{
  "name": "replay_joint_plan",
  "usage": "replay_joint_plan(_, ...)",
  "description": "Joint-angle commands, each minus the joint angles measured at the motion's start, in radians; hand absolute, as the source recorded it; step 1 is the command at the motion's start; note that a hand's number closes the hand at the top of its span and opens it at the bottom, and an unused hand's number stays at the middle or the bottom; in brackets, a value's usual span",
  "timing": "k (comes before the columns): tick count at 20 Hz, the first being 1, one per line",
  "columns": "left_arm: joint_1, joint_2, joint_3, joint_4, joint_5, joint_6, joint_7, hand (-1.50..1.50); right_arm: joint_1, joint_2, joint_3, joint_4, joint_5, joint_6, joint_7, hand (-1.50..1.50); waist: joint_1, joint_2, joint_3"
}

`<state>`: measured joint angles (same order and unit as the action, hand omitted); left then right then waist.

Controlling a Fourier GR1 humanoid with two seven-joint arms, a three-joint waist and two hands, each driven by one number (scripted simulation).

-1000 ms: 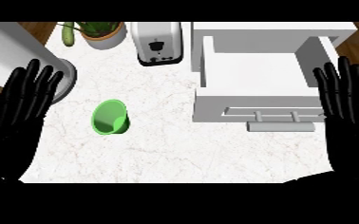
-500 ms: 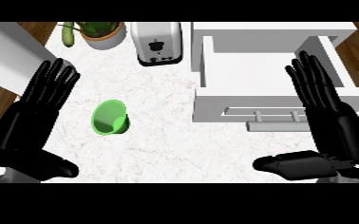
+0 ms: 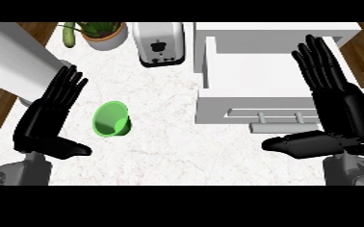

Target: Pick up the cup, place it into the drawer and close the drawer

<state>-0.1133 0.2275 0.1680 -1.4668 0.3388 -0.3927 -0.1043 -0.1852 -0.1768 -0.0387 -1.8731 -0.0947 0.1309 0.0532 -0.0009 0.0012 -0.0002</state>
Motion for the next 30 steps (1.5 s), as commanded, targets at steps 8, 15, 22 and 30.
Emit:
replay_joint_plan(8,-0.104,0.002,0.022,0.442,-0.186,0.020,-0.258,-1.50,-0.082,0.023,-0.004,0.043,0.035,-0.016,-0.005,-1.50,-0.001,0.001,0.000)
replay_joint_plan(15,-0.165,0.009,0.016,0.672,-0.265,0.026,-0.408,-1.50,-0.055,0.003,-0.027,-0.031,-0.001,0.016,0.060,-1.50,-0.002,-0.001,0.000)
replay_joint_plan(22,-0.367,0.070,0.059,1.155,-0.359,0.011,-0.726,-1.50,-0.029,0.002,-0.032,-0.060,0.002,0.022,0.047,-1.50,-0.021,0.005,-0.002)
replay_joint_plan(30,-0.376,0.070,0.062,1.266,-0.383,0.005,-0.873,-1.50,-0.073,-0.015,-0.058,-0.023,-0.031,0.037,0.083,-1.50,-0.024,0.008,-0.003)
